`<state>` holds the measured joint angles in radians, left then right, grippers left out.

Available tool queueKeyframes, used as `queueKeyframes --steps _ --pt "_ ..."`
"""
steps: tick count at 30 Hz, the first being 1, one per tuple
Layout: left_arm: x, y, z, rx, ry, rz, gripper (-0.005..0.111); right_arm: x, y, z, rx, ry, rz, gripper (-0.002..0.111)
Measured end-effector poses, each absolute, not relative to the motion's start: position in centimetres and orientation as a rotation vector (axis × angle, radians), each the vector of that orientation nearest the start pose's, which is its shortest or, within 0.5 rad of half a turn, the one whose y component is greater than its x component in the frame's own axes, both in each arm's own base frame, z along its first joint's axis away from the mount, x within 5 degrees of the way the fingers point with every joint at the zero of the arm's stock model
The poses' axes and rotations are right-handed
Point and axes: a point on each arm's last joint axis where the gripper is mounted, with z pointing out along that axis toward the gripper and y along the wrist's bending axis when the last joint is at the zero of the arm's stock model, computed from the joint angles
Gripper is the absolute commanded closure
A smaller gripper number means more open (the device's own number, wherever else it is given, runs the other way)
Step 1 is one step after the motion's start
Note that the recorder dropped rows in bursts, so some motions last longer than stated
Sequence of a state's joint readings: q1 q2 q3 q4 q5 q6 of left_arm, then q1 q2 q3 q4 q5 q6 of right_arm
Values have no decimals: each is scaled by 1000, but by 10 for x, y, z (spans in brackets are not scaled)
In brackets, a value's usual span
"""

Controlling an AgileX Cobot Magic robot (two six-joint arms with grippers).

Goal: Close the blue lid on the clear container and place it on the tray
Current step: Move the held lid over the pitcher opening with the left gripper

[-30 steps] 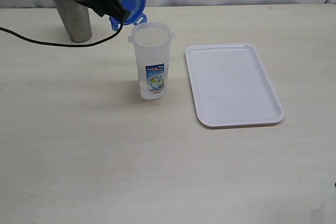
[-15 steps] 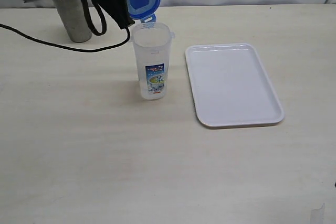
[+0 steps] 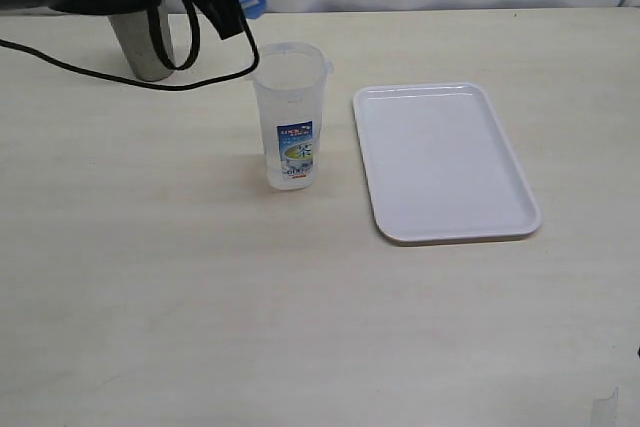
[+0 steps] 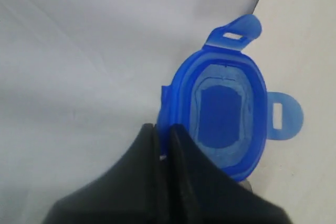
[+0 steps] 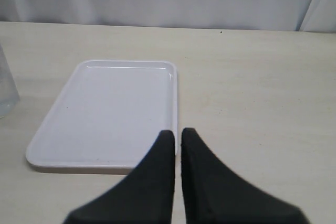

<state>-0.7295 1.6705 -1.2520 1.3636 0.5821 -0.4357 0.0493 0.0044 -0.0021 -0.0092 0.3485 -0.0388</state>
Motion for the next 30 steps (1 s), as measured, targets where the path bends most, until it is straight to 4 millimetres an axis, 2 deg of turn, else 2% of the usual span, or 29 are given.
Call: queueKeyframes --steps 4,8,14,24,30 --pt "301 -232 310 1258 1561 668 107 54 2 182 -86 1832 -2 104" --pt "294 -238 305 1299 1541 684 107 54 2 182 -86 1832 -2 104" --pt "291 -239 300 1330 1518 712 107 54 2 182 -86 1832 -2 104" --pt "294 -235 305 1253 1510 773 107 54 2 182 -86 1832 -2 104" --pt "294 -237 299 1254 1545 735 107 54 2 182 -86 1832 -2 104"
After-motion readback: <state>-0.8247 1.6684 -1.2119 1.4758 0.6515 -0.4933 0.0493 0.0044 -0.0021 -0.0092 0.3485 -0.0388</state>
